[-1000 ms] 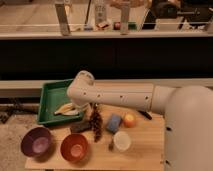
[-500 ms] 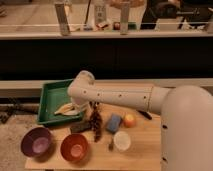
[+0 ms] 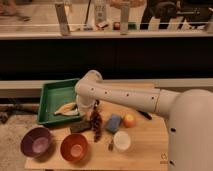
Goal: Place eraser in tray
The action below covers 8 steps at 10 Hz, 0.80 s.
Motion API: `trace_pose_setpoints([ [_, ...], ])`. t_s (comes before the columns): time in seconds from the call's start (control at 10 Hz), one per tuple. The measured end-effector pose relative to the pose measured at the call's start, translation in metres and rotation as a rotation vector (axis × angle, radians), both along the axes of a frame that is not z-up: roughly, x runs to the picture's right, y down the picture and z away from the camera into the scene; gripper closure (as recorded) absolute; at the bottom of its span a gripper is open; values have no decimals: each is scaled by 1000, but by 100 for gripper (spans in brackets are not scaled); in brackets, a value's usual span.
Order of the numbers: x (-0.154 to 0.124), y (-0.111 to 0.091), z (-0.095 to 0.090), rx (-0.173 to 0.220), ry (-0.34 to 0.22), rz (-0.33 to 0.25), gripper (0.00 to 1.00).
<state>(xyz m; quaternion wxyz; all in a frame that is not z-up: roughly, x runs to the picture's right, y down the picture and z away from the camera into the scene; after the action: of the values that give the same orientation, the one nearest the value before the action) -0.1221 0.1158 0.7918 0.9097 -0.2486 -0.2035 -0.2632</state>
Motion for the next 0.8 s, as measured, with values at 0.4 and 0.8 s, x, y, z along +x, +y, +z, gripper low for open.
trace_pose_setpoints([
  [0.4,10,15,2,-37,37,-13,20],
  [0.8,18,25,0,-63,67,-9,20],
])
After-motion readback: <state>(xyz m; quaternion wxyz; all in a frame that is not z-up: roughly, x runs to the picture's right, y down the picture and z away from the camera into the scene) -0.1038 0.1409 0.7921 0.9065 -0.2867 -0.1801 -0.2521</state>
